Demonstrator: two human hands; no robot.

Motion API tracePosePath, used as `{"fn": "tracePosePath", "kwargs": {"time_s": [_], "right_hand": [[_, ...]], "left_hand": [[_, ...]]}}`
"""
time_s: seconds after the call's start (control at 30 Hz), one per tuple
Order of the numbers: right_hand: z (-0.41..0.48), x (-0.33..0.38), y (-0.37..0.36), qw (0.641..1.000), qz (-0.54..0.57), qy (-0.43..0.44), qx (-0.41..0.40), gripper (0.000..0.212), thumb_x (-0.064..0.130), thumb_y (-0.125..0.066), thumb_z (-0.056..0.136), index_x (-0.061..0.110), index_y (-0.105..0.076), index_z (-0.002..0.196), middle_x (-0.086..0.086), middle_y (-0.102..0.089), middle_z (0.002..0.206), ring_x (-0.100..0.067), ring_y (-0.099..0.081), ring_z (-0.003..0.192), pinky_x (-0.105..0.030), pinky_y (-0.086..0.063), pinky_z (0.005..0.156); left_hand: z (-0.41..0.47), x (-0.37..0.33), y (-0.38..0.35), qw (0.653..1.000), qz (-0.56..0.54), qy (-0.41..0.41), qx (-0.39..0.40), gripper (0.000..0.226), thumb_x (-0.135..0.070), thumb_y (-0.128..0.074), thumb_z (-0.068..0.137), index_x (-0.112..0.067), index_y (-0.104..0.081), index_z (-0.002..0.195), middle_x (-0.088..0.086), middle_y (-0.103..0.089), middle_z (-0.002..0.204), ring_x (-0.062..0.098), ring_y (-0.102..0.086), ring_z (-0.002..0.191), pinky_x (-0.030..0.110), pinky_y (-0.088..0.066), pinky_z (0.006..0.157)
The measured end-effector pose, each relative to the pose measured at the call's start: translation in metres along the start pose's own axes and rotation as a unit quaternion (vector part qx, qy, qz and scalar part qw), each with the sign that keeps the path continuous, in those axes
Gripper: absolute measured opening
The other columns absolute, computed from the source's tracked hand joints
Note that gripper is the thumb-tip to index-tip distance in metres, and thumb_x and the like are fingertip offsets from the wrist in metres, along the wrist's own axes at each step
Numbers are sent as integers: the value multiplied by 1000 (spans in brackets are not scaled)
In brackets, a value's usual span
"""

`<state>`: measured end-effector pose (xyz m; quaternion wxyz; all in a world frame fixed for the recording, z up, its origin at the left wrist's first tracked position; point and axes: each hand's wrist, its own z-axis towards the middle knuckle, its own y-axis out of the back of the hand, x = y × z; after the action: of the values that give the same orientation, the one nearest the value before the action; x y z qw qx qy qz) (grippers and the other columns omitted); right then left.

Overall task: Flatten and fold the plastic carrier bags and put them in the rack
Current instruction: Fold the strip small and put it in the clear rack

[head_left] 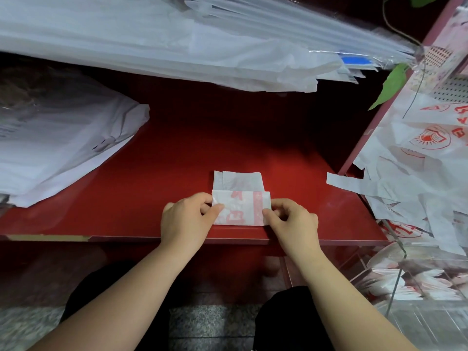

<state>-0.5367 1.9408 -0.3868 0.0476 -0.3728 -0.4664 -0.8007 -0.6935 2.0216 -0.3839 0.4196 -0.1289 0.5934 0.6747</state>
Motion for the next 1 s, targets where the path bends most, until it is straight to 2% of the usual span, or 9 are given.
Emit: {"fn": "tracePosePath", "kwargs": {"time_s": [0.33,0.4,0.53,0.6,0.7,0.77,0.83,0.9,1.0], "right_hand": [[7,5,-6,990,-139,17,-13,30,31,-54,88,22,-53,116,7,-57,77,-18,-56,85,-28,-17,71],[6,7,-5,987,-155,29,-13,26,30,-58,86,18,-55,110,5,-52,78,-22,-55,84,-28,-20,71],[2,0,-8,983,-108,147,-28,15,22,-60,71,12,-66,79,-6,-67,90,-32,-62,78,-31,-39,64],[-3,-5,-5,973,-102,203,41,26,27,-50,76,11,-70,81,-7,-70,98,-31,-65,90,-39,-51,72],[-12,-15,5,955,-103,250,118,43,41,-50,79,8,-69,99,-10,-67,110,-27,-63,104,-45,-47,90],[-21,-23,11,936,-124,299,138,56,52,-53,73,13,-61,112,-8,-63,118,-21,-54,113,-41,-38,96],[-28,-30,15,927,-131,322,138,56,50,-52,70,21,-49,118,-4,-60,123,-15,-44,117,-27,-34,101],[-31,-33,15,936,-104,318,113,45,36,-50,72,24,-48,115,-1,-63,118,-12,-43,113,-20,-27,101],[-30,-28,13,957,-55,282,50,28,26,-51,74,24,-61,100,5,-70,97,-6,-50,96,-9,-26,90]], "left_hand": [[9,-1,-6,988,150,-45,-8,38,-42,-54,88,-22,-48,119,-7,-56,86,15,-54,93,26,-27,80],[8,-2,-3,989,131,-62,-7,40,-33,-57,88,-20,-46,124,-5,-52,103,17,-48,106,26,-25,88],[9,9,-3,960,132,-237,71,40,-7,-49,79,-13,-64,115,5,-62,120,27,-54,117,30,-25,103],[5,14,5,942,148,-260,152,46,-26,-31,88,-18,-60,122,0,-58,128,18,-49,124,26,-17,104],[-5,25,13,915,191,-296,197,66,-62,-17,89,-22,-61,119,-4,-64,119,12,-59,111,25,-38,97],[-12,37,13,903,202,-344,159,62,-68,-23,84,-26,-52,121,-6,-64,116,8,-55,111,22,-37,97],[-19,45,10,912,146,-367,111,45,-48,-47,77,-27,-46,116,-3,-67,110,5,-48,108,24,-30,97],[-24,46,7,936,83,-335,69,41,-27,-50,68,-27,-49,110,-2,-70,101,5,-49,102,17,-31,96],[-27,36,10,969,-35,-240,38,38,-34,-44,67,-37,-60,101,-10,-70,91,6,-53,91,12,-39,84]]}}
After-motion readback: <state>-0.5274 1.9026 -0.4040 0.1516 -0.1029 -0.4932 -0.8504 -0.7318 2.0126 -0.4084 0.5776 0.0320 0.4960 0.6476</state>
